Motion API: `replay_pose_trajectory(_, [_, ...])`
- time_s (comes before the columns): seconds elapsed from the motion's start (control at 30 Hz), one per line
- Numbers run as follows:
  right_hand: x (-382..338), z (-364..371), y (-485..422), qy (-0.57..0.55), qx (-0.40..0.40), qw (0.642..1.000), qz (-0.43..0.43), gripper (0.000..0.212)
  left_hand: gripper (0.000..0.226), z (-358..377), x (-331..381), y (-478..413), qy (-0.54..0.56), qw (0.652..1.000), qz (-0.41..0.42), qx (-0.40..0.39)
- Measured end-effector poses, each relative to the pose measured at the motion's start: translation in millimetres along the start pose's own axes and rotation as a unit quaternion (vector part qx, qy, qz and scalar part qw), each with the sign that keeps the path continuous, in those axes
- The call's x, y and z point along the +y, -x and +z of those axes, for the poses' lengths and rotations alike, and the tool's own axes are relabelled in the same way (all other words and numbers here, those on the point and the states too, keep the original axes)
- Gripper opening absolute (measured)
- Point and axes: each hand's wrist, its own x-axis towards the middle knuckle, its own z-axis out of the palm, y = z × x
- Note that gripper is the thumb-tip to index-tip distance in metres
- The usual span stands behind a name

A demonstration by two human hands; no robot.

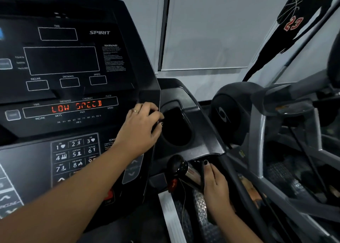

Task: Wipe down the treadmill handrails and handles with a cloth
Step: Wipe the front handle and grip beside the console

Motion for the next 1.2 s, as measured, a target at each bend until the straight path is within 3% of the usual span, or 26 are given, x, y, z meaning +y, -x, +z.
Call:
replay_pose_trajectory(0.17, [-33,-4,-35,-0.132,0.099,0.984,0.065,0.039,0.017,1,-7,1,0.063,0.998,-0.007,-0.004])
replay_pose_trajectory(0.3, [-90,-7,-65,-0.073,0.198,0.971,-0.113,0.033,0.018,-1,-9,0,0.119,0.993,-0.015,-0.007])
replay_pose_trajectory(0.4, [-90,8,-85,0.020,0.129,0.969,-0.210,0.028,0.020,-3,-10,-1,0.148,0.989,-0.019,-0.008])
replay_pose_trajectory(0.5, [-47,28,-106,0.222,-0.060,0.954,-0.194,0.034,0.020,-5,-10,0,0.167,0.986,-0.021,-0.009])
replay_pose_trajectory(0.57, [-17,38,-112,0.421,-0.176,0.855,-0.247,0.061,0.020,-6,-12,1,0.182,0.983,-0.023,-0.009])
replay_pose_trajectory(0.6, [-8,41,-116,0.456,-0.190,0.825,-0.275,0.062,0.020,-7,-12,2,0.190,0.981,-0.022,-0.008])
replay_pose_trajectory(0.67, [-16,39,-115,0.432,-0.211,0.841,-0.246,0.037,0.020,-8,-13,2,0.209,0.978,-0.025,-0.004])
replay_pose_trajectory(0.77, [-23,27,-125,0.393,-0.241,0.851,-0.252,0.026,0.021,-10,-12,2,0.238,0.971,-0.039,0.000])
replay_pose_trajectory(0.83, [-27,20,-134,0.419,-0.253,0.833,-0.258,0.042,0.024,-12,-13,0,0.252,0.967,-0.047,-0.006])
replay_pose_trajectory(0.9, [-33,17,-139,0.485,-0.261,0.782,-0.294,0.055,0.026,-18,-15,-2,0.272,0.961,-0.052,-0.023])
replay_pose_trajectory(1.0, [-33,16,-134,0.506,-0.232,0.718,-0.417,0.051,0.026,-32,-25,-3,0.239,0.970,-0.034,-0.032])
replay_pose_trajectory(1.13, [-9,13,-124,0.461,-0.341,0.708,-0.412,0.062,0.021,-39,-51,5,0.117,0.992,-0.037,-0.028])
replay_pose_trajectory(1.2, [-4,18,-123,0.467,-0.336,0.709,-0.408,0.065,0.020,-37,-53,7,0.085,0.995,-0.045,-0.030])
